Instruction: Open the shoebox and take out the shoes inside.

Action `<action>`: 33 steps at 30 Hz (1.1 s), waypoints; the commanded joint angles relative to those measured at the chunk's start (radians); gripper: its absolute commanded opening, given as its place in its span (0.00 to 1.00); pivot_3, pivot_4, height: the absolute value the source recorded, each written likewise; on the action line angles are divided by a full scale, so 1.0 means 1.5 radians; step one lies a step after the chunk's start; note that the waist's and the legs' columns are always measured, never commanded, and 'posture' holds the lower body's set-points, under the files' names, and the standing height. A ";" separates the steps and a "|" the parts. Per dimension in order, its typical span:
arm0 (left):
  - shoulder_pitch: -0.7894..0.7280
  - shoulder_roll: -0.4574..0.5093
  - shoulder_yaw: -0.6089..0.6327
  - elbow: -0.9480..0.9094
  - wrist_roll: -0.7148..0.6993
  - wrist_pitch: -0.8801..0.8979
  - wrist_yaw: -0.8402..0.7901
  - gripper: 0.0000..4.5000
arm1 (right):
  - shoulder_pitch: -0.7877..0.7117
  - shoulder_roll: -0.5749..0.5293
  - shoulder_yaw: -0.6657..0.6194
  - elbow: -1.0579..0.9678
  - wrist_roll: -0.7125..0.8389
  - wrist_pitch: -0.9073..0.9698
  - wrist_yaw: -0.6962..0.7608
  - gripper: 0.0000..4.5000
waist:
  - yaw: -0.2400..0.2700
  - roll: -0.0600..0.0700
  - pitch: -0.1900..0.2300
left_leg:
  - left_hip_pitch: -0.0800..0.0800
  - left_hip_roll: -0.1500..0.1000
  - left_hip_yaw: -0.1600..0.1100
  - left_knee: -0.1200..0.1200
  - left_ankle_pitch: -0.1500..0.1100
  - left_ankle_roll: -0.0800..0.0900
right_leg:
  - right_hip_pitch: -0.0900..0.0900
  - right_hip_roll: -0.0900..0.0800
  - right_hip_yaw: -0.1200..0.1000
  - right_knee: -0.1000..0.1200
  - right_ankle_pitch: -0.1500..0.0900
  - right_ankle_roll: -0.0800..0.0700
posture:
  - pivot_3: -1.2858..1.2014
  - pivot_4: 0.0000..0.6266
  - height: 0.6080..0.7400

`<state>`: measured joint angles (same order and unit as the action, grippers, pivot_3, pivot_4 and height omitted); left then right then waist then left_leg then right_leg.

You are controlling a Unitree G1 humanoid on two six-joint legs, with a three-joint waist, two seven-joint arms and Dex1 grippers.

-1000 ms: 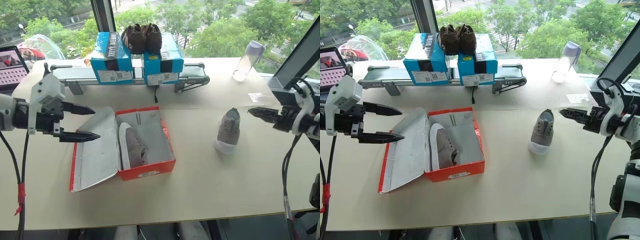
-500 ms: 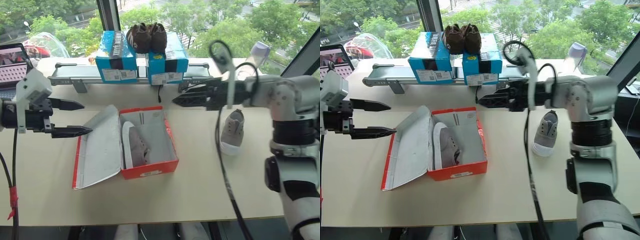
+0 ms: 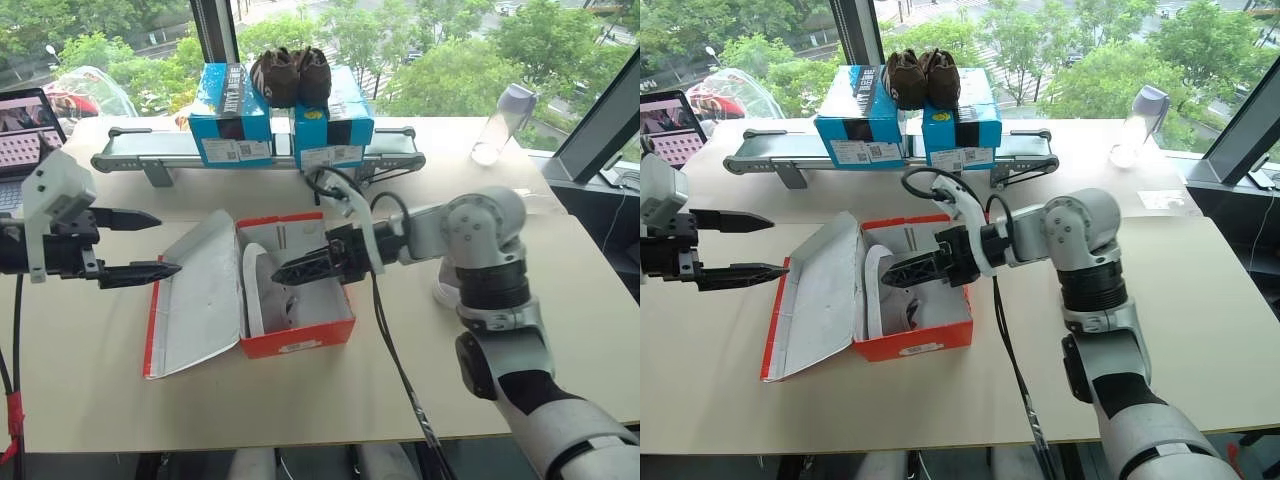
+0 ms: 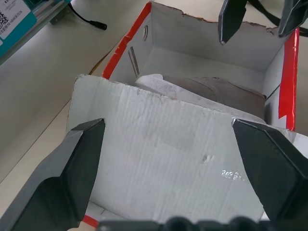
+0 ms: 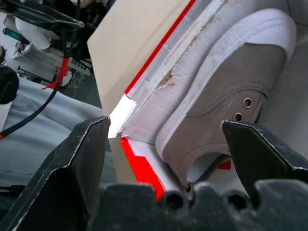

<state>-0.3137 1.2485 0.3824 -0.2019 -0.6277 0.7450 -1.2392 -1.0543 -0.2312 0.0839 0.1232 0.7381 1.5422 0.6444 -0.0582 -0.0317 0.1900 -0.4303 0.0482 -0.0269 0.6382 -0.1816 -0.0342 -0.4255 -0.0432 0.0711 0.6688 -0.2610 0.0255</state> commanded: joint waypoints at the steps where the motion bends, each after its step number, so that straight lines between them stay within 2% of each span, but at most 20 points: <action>1: -0.005 0.007 0.023 -0.015 -0.008 0.002 0.007 1.00 | -0.016 0.001 0.029 0.020 -0.029 -0.055 0.008 0.98 | -0.002 0.000 0.000 | 0.000 0.000 0.000 0.000 0.000 0.000 | 0.000 0.000 0.000 0.000 0.000 0.000 | 0.52 0.24 1.00; 4: 0.004 0.011 0.029 -0.017 -0.008 0.002 0.006 1.00 | -0.012 -0.011 0.043 0.016 -0.033 -0.054 0.019 0.98 | -0.002 0.000 0.000 | 0.000 0.000 0.000 0.000 0.000 0.000 | 0.000 0.000 0.000 0.000 0.000 0.000 | 0.52 0.24 1.00; 10: 0.019 0.010 0.034 -0.015 -0.003 -0.004 0.005 1.00 | -0.014 -0.064 0.007 -0.034 0.029 0.035 0.057 0.98 | -0.002 0.000 0.000 | 0.000 0.000 0.000 0.000 0.000 0.000 | 0.000 0.000 0.000 0.000 0.000 0.000 | 0.52 0.24 1.00; 14: 0.015 0.006 0.020 -0.010 -0.004 -0.009 0.008 1.00 | 0.006 -0.079 0.007 -0.037 0.083 0.048 0.063 0.98 | -0.004 0.000 0.000 | 0.000 0.000 0.000 0.000 0.000 0.000 | 0.000 0.000 0.000 0.000 0.000 0.000 | 0.52 0.24 1.00; 21: -0.017 0.011 -0.011 0.009 0.000 -0.018 0.003 1.00 | 0.060 -0.039 0.025 -0.040 0.103 0.048 0.031 0.98 | -0.008 0.000 0.000 | 0.000 0.000 0.000 0.000 0.000 0.000 | 0.000 0.000 0.000 0.000 0.000 0.000 | 0.52 0.24 1.00; 33: -0.009 0.024 0.000 0.001 -0.002 -0.010 -0.009 1.00 | 0.087 0.009 0.056 -0.024 0.076 0.047 0.024 0.98 | -0.007 0.000 0.000 | 0.000 0.000 0.000 0.000 0.000 0.000 | 0.000 0.000 0.000 -0.001 0.000 0.000 | 0.52 0.24 1.00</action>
<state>-0.3205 1.2611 0.3499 -0.1833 -0.6292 0.7361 -1.2481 -0.9239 -0.2198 0.1662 0.0970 0.8462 1.6056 0.6741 -0.0690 -0.0318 0.1900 -0.4303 0.0484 -0.0272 0.6382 -0.1816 -0.0341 -0.4252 -0.0431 0.0710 0.6680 -0.2611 0.0257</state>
